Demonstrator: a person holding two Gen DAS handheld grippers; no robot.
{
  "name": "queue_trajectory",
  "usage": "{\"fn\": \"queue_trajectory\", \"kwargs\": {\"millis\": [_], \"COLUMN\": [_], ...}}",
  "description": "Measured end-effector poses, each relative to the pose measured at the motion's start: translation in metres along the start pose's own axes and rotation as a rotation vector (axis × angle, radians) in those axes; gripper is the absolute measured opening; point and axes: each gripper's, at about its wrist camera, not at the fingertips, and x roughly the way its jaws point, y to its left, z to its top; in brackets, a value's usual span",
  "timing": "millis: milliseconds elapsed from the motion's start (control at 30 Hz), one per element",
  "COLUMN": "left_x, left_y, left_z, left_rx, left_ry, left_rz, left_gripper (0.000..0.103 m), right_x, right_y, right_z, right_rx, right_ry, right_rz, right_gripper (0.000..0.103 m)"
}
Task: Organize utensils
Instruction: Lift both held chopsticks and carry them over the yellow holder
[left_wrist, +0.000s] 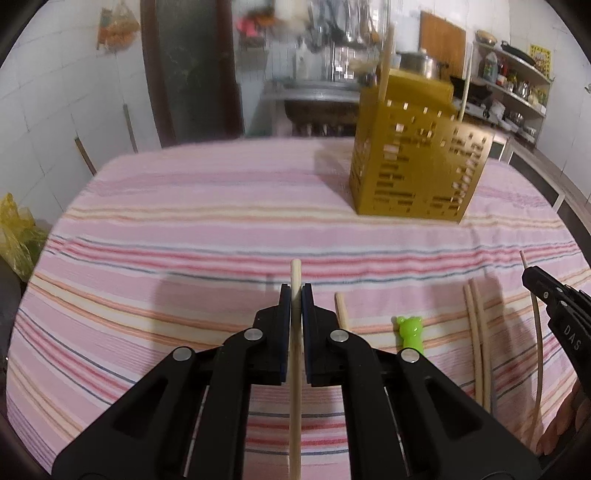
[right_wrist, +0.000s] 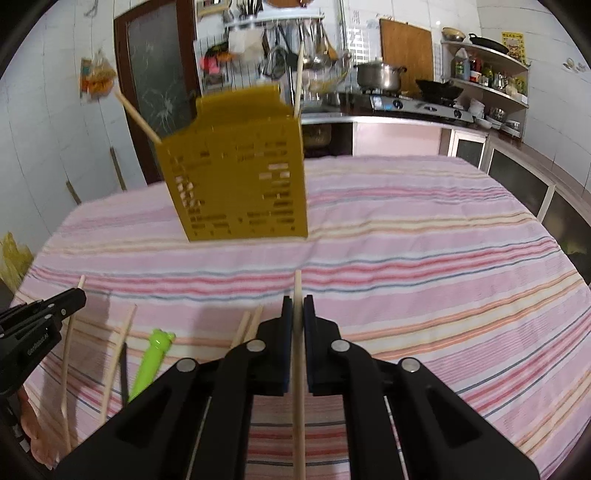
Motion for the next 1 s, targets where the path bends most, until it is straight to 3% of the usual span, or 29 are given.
{"fn": "queue_trajectory", "kwargs": {"millis": [300,467,1000], "left_x": [-0.055,-0.075,-0.119], "left_y": [0.008,0.01,0.023], "left_z": [0.01,0.008,0.01], "left_rx": [-0.019,-0.015,-0.057], "left_ry": [-0.154,-0.213,-0.39], "left_rz": [-0.009,-0.009,-0.039], "left_gripper": [0.005,0.005,0.005], "right_x": [-0.054,-0.073,-0.118], "right_y": [-0.015,-0.02,-0.013], "right_z": [0.011,0.008,0.014], "right_rx": [0.06,0.069,0.024], "right_ry": [-0.181,-0.237,-0.419], "right_rz": [0.074,0.104,0.09], "right_gripper": [0.006,0.006,0.006]}}
